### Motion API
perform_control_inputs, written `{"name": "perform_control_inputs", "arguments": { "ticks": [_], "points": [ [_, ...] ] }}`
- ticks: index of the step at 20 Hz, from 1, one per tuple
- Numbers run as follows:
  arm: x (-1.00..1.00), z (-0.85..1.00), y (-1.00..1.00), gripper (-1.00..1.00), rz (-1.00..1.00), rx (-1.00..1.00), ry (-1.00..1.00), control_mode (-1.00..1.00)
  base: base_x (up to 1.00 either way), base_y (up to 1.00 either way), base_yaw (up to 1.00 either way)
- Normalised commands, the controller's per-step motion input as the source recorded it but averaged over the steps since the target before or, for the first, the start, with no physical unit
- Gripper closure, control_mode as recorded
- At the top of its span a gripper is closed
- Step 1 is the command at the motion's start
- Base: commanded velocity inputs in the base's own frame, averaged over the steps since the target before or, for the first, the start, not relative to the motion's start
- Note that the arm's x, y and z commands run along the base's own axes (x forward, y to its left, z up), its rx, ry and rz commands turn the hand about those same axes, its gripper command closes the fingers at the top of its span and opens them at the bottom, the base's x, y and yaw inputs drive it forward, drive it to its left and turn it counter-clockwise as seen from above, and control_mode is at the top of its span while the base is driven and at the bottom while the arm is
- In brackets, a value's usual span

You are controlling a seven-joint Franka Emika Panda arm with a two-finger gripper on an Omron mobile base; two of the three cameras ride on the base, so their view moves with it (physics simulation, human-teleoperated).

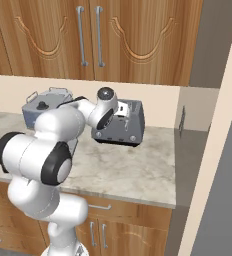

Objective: Start the toaster. Once the lever pops up, take the bread to the plate on the dining counter.

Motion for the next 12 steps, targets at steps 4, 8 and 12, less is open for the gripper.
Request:
{"name": "perform_control_inputs", "arguments": {
  "ticks": [4,8,12],
  "points": [
    [0.05,-0.1,0.0,-1.0,-0.02,0.0,0.0,-1.0,0.0,0.0,0.0],
    [0.06,-0.13,0.0,-1.0,-0.01,0.0,0.0,-1.0,0.0,0.0,0.0],
    [0.1,-0.16,0.0,-1.0,0.0,0.0,0.0,-1.0,0.0,0.0,0.0]
  ]
}}
